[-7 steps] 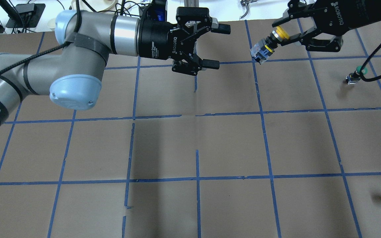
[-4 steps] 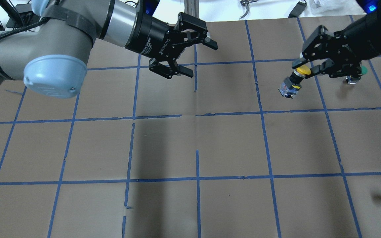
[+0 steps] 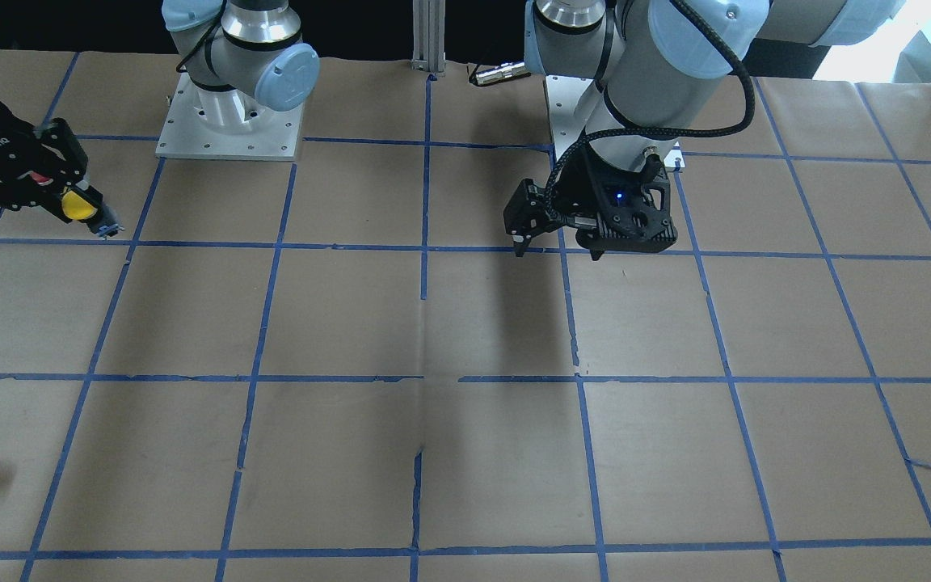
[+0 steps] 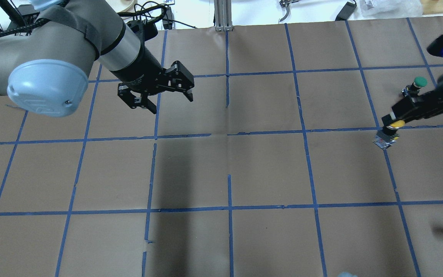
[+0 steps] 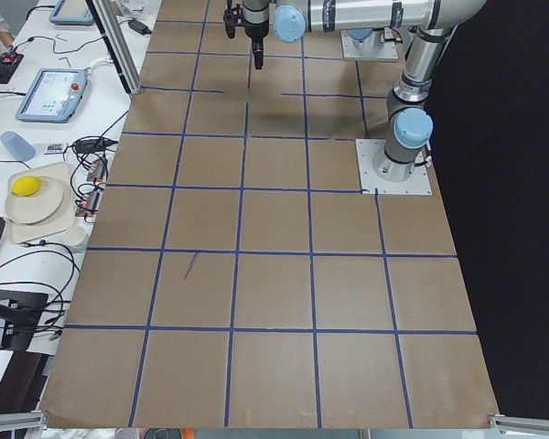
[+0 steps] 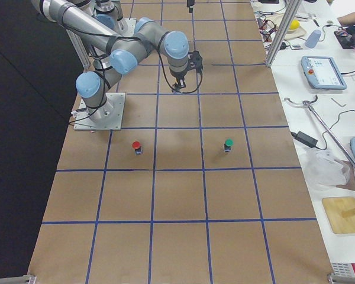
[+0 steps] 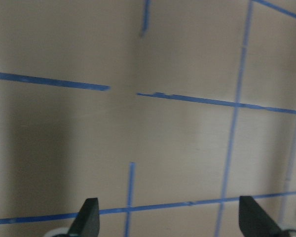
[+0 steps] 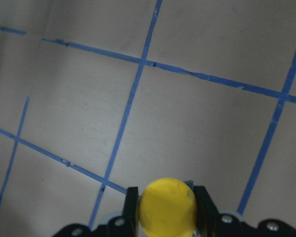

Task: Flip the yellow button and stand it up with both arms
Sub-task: 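Lower the button upright with the right gripper onto the table near the green button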

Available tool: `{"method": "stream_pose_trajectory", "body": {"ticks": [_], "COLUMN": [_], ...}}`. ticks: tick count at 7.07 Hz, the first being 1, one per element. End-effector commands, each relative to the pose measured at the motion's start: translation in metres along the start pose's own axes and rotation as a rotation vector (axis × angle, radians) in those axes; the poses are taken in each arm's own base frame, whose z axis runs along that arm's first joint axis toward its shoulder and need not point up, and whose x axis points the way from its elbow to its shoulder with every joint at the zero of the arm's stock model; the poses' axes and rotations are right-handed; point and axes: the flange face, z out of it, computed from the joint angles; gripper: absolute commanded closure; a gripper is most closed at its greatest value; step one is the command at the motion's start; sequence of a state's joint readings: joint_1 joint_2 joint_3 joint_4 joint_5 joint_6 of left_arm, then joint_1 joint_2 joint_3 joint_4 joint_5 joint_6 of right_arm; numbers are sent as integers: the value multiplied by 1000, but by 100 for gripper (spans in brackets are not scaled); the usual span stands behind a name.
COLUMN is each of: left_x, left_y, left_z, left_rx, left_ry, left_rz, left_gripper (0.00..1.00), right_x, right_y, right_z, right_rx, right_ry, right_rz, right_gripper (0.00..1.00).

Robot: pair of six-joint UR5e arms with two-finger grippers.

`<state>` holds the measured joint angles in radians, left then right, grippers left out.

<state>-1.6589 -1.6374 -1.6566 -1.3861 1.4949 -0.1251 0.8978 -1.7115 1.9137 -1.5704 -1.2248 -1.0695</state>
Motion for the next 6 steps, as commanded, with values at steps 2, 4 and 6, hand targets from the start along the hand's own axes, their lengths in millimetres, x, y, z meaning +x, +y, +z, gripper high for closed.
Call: {"method": "stream_pose_trajectory", "body": {"ticks": [2, 4, 6], "left_x": [-27, -23, -21], "left_y": [2, 3, 6], "left_z": [-32, -55, -56], "left_rx": [28, -33, -38], "left_ry": [-146, -123, -109], "left_rz": [46, 44, 46], "left_gripper": [0, 0, 0], "right_x": [100, 159, 178], "right_y": [32, 66, 72], "right_z": [24, 43, 51], "right_rx": [-5, 28, 55], "right_ry": [15, -41, -27], "right_rz": [-341, -397, -516], "right_gripper": [85, 85, 85]}}
